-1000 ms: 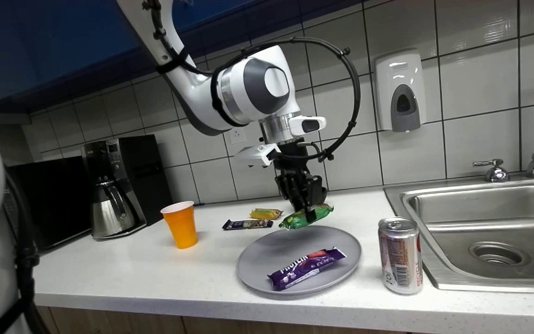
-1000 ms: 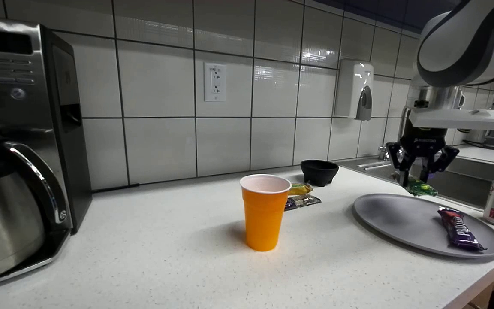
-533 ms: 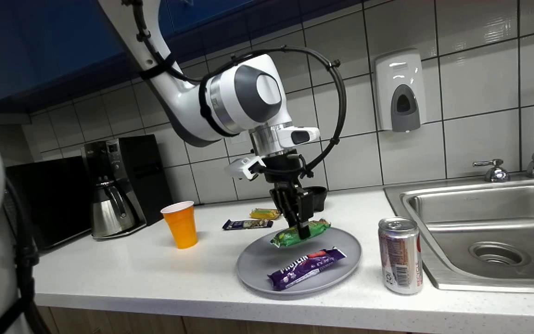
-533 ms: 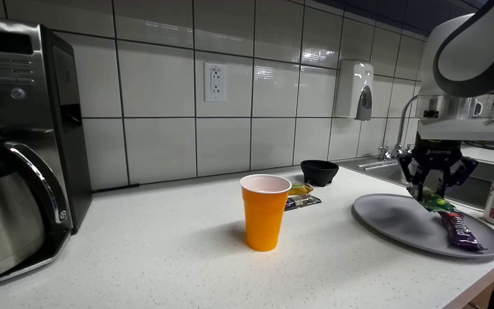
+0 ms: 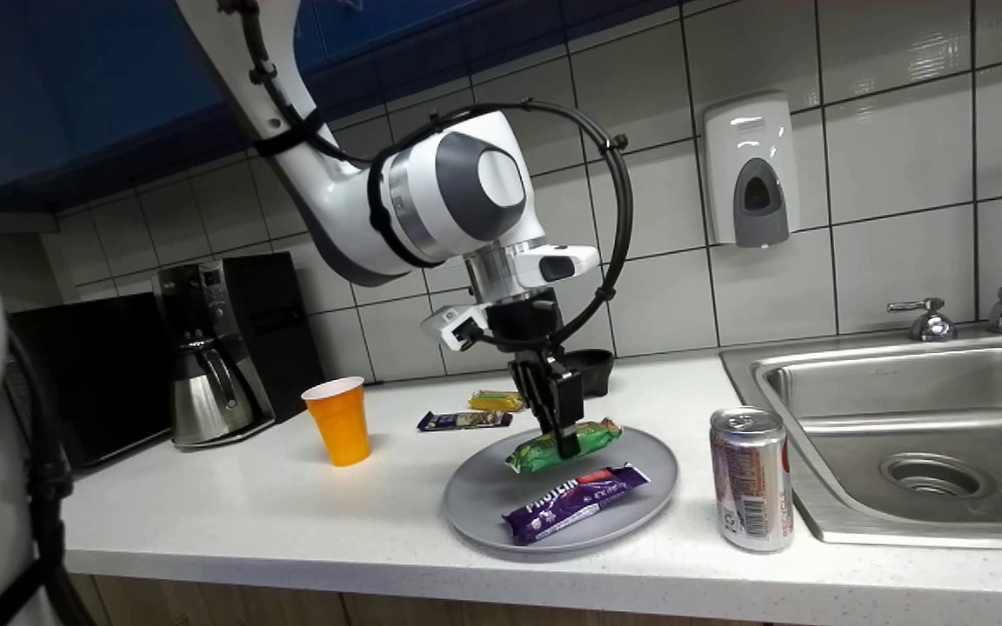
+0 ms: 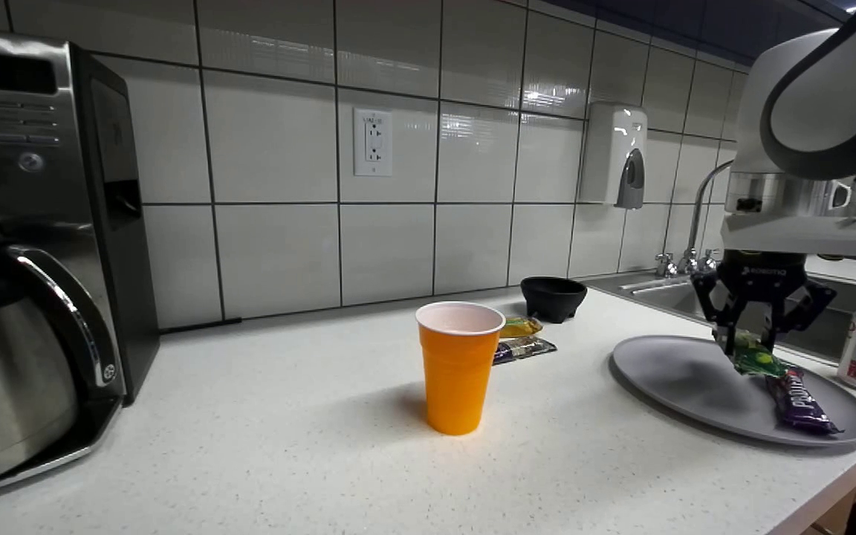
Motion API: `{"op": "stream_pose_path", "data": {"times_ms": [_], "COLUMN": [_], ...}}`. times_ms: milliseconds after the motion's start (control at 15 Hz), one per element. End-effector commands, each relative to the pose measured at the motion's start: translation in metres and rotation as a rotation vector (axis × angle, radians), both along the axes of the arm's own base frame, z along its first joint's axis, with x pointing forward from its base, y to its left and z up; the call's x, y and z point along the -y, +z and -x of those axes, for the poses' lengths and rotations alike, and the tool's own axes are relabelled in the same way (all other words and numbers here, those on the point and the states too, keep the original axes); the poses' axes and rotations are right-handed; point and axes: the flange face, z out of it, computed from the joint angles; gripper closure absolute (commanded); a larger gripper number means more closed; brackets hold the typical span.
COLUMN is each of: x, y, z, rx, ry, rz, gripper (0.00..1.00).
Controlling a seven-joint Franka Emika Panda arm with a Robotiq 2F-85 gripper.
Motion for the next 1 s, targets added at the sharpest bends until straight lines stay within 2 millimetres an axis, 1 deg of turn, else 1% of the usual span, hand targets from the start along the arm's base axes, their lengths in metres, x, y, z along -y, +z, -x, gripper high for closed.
{"op": "stream_pose_path", "data": {"times_ms": [0,800,867,933], "x": [-0.002,-0.003,-0.003,-0.003], "y": [0.001,-0.011,-0.011,-0.012], "z": [0.007,0.006,0.006,0.007], "rx": [0.028,0.054,0.051,0.048], "ry": [-0.026,-0.066,-0.068,-0.069], "rz": [0.022,0.039,0.039,0.038], "gripper": [0.88,0.88,0.38,0.35]}}
